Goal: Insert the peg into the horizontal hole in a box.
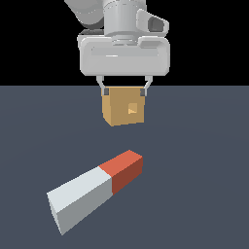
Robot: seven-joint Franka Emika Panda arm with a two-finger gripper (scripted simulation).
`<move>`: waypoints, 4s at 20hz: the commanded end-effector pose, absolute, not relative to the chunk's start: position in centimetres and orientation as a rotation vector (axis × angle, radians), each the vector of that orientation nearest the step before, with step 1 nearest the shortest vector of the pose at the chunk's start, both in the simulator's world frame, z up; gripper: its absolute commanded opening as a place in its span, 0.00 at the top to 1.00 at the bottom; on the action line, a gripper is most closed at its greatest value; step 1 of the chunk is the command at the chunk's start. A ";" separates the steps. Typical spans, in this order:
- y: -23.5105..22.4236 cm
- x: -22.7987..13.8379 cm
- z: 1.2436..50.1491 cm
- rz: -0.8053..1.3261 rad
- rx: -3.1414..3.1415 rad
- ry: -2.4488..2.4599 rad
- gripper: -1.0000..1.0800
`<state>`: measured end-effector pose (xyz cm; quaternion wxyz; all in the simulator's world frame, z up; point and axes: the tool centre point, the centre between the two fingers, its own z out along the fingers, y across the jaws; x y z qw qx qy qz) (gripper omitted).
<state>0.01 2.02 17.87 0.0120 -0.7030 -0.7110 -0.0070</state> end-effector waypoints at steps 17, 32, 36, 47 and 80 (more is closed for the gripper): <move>-4.9 -1.1 13.7 -0.013 -2.515 -1.860 0.04; -13.8 -6.8 7.6 0.000 -2.885 -1.245 0.04; -14.2 -7.3 7.2 0.000 -2.903 -1.203 0.04; -14.1 -7.4 4.6 0.001 -2.901 -1.205 0.04; -12.0 -3.6 2.9 0.001 -2.818 -1.391 1.00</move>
